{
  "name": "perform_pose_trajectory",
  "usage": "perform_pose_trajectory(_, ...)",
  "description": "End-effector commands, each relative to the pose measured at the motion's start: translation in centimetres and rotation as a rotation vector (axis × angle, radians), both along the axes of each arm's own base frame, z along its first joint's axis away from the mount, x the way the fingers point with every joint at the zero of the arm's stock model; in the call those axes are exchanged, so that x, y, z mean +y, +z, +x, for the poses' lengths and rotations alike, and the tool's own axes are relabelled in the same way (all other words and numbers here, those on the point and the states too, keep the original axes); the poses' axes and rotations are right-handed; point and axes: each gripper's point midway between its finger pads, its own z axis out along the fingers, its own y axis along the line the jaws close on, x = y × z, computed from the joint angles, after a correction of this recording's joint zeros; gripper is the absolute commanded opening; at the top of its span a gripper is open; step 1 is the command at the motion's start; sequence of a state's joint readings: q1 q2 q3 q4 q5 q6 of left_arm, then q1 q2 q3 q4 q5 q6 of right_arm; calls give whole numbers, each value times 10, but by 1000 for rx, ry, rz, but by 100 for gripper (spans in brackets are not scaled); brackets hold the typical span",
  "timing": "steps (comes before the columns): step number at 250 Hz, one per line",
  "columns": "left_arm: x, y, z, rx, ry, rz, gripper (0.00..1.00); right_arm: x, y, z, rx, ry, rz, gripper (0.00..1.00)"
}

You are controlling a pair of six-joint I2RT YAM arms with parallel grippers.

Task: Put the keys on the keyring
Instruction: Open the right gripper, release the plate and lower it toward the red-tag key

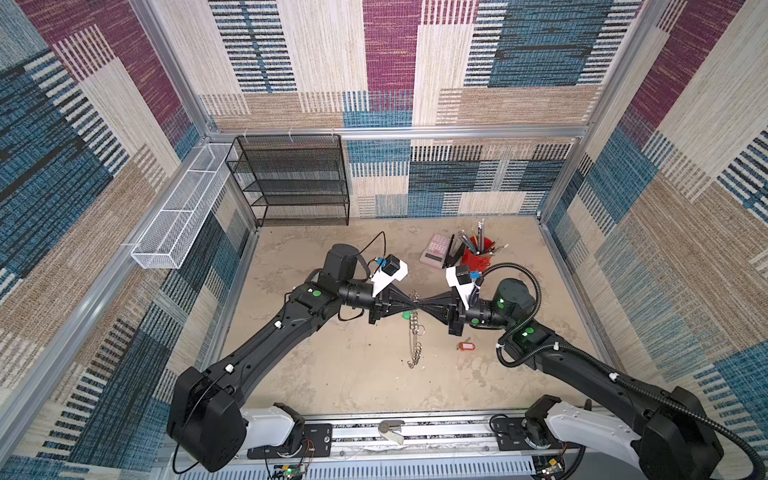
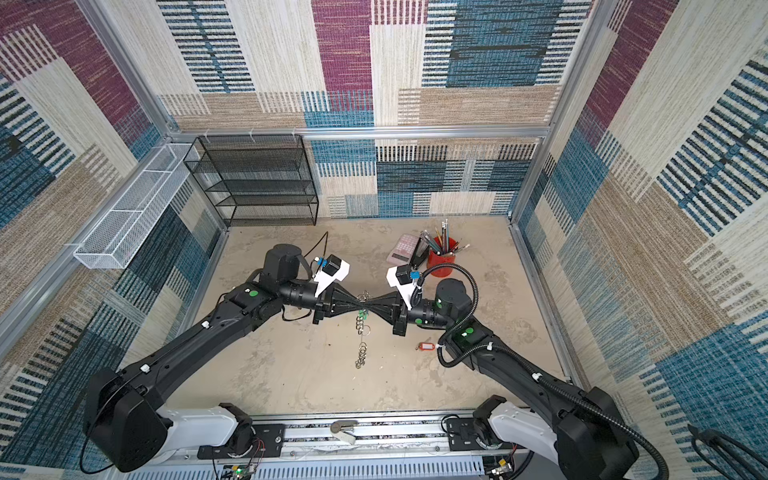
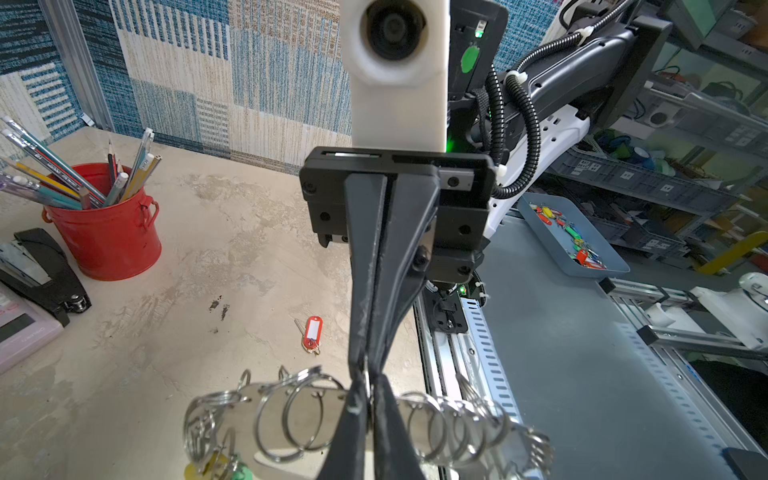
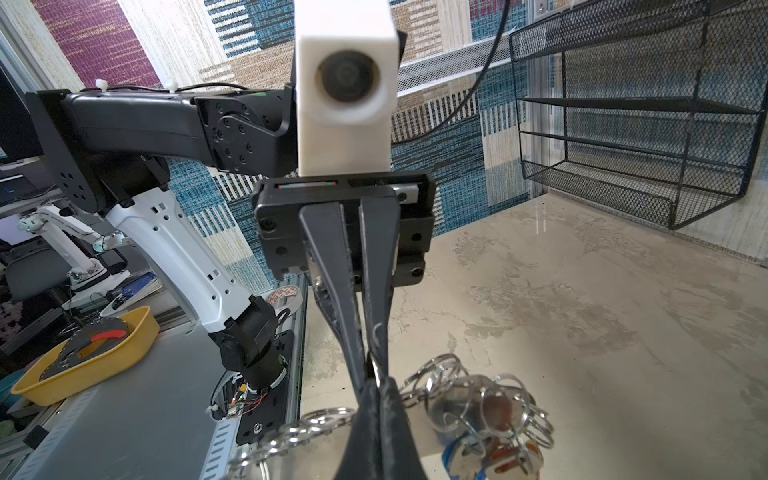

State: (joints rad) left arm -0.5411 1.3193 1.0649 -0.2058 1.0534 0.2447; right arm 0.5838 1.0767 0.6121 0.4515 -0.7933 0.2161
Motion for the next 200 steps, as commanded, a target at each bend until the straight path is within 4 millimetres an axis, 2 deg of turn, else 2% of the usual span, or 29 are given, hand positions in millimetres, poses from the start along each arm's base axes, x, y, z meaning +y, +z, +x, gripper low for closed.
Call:
perform_pose_trajectory(1,0,4,-7,-18,-37,-18,0,0,10,-1,-32,3,28,0)
perform_pose_trajectory(66,2,2,-8,-40,-20,-18,0,-1,13,0,-35,-6,30,0)
perform_pose_trajectory(74,2,2,-7,-43,-6,-18,0,-1,13,0,-34,-8,31,6)
perform_pose_trajectory(88,2,2,-4,-53,14,-22,0,-2,14,2,-25,-22,29,22)
perform_pose_trajectory(118,4,2,-3,-56,43,-29,0,-4,15,2,-18,-41,26,34)
perform_pose_trajectory(157,6,1,-2,-56,70,-36,0,-16,27,10,-16,-105,43,61)
perform_pose_trajectory(176,7,0,0,-53,93,-38,0,-24,28,20,26,-154,42,72)
perform_pose_trajectory(200,10,-4,2,-44,130,-32,0,-37,25,35,83,-228,29,78)
